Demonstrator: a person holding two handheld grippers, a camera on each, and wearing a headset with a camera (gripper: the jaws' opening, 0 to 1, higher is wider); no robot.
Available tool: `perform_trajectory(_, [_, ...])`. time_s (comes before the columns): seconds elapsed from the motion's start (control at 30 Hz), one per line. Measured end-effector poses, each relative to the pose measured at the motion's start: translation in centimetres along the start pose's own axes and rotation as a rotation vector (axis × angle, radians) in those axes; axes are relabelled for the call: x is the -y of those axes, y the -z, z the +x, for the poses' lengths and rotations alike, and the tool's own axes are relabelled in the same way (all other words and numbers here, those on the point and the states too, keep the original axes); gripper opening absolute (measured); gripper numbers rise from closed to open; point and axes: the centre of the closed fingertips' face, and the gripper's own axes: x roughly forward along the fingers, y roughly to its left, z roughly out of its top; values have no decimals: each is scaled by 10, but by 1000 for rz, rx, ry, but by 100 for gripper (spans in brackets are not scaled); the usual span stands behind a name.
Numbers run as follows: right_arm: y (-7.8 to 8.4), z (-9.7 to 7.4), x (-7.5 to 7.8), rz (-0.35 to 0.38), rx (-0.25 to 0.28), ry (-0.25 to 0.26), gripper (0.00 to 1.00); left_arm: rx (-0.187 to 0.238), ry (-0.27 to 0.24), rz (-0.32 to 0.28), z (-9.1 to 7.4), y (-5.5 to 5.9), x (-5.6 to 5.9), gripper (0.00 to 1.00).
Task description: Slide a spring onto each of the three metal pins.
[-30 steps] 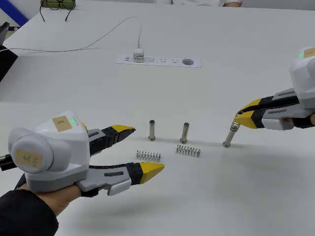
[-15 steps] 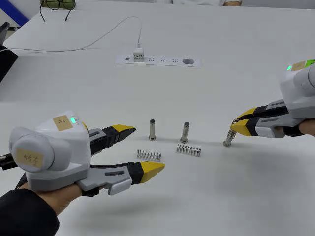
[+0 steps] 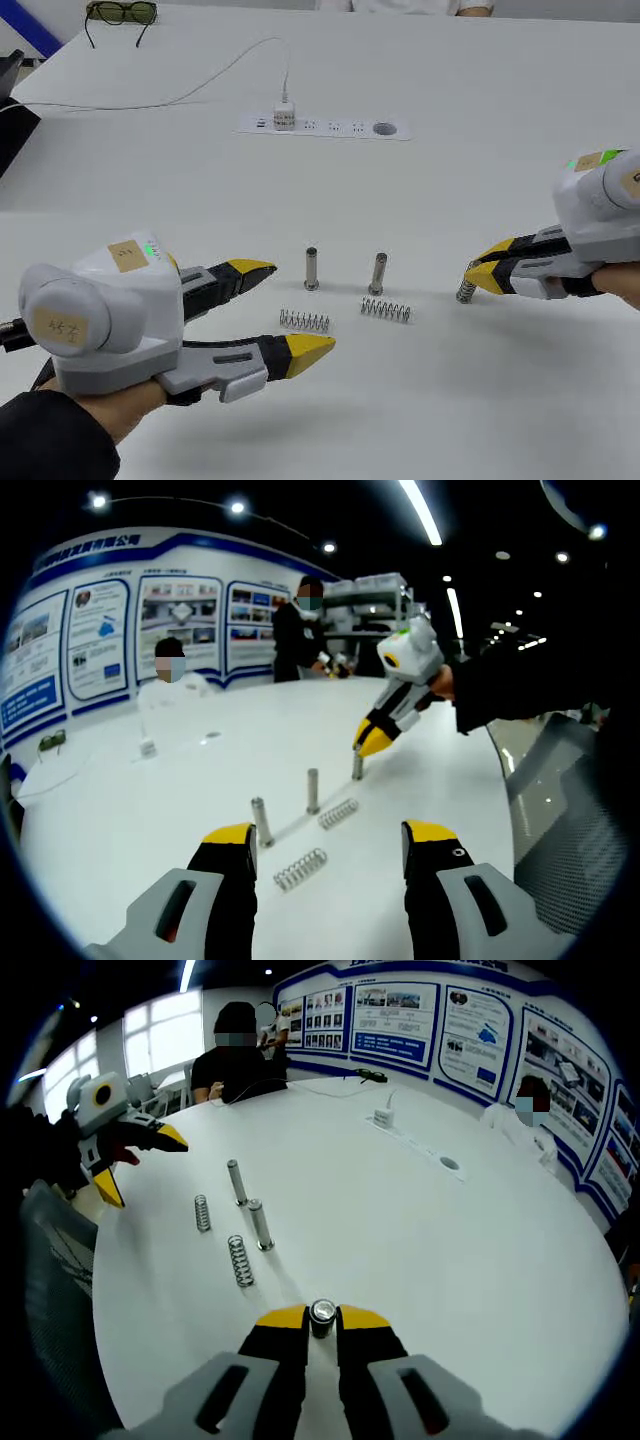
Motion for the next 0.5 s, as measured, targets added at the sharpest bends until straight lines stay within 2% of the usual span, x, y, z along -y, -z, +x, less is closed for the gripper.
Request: perform_trajectory(0.5, [-2, -2, 0, -24, 11, 20, 15, 4, -1, 0, -1, 0, -1, 59])
